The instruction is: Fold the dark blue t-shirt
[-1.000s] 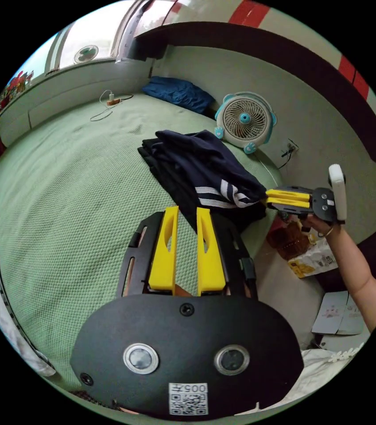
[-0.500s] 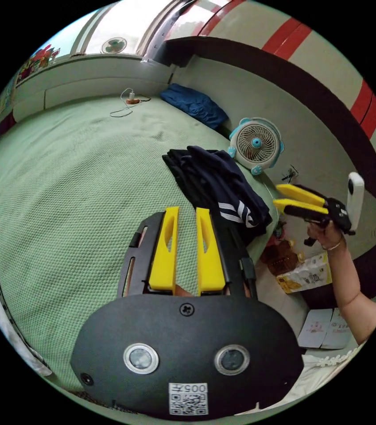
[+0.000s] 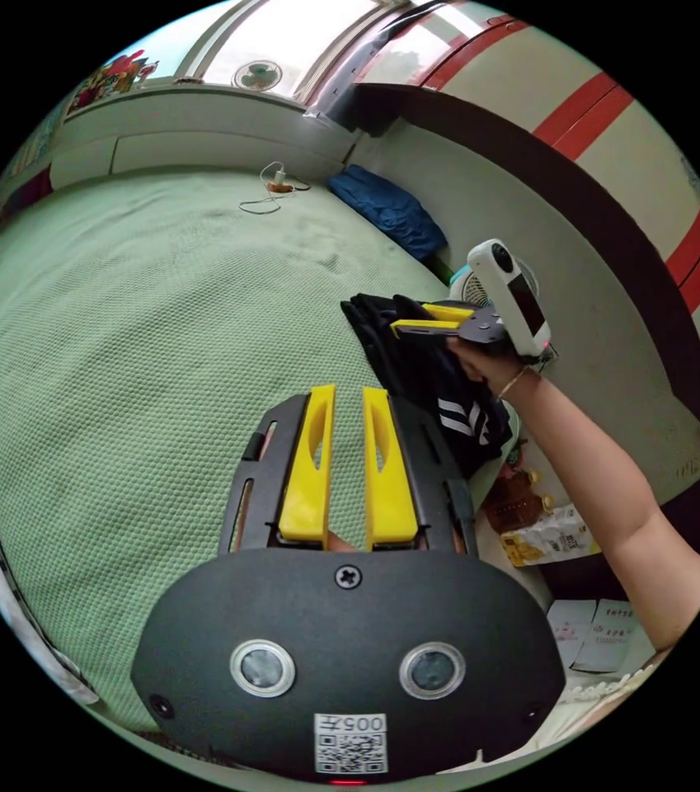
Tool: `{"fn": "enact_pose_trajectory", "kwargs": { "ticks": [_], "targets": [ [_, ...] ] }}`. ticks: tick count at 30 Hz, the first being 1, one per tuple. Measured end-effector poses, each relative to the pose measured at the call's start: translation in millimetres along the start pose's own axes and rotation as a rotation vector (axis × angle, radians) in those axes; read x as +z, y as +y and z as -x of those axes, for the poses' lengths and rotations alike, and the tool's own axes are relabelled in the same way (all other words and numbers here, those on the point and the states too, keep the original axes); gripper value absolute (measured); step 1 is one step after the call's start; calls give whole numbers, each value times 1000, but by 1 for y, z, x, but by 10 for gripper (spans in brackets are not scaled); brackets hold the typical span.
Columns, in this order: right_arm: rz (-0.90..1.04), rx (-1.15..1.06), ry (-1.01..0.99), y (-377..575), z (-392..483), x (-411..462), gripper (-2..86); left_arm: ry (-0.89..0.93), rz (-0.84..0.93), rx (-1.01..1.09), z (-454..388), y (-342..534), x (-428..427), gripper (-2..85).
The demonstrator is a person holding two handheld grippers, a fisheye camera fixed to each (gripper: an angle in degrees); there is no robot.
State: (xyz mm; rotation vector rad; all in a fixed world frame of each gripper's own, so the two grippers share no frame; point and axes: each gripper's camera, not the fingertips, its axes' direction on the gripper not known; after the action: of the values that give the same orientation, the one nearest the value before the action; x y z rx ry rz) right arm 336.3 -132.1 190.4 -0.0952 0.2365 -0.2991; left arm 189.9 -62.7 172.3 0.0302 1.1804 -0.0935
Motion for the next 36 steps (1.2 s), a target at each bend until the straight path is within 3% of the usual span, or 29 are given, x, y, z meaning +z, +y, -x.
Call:
{"fn": "enact_pose_trajectory", "kwargs": {
  "ticks": [8,14,19,22,26,30,36],
  "targets": [
    [-90,448,-126,-6,-51,-36,20,22,24,4,16,-1,-23,64],
    [96,279,-74,-35,0,-7,68,24,47,-1,30,0,-42,63],
    [-147,216,-202,-23,-14,-92,90,48,37,-19,42,1,-66,63],
    [-264,237,-166,8,-31,-138,85,55,43,-23,45,3,-78,63],
    [-186,328,-6,40,-37,-125,5,60,51,-16,44,8,-93,63],
    [-15,374,-130,51,-19,-87,-9,51,59,-3,41,15,-112,62],
    [-105,356,-21,59,32,-103,-11,44,70,-7,43,24,-140,60]
  ]
}}
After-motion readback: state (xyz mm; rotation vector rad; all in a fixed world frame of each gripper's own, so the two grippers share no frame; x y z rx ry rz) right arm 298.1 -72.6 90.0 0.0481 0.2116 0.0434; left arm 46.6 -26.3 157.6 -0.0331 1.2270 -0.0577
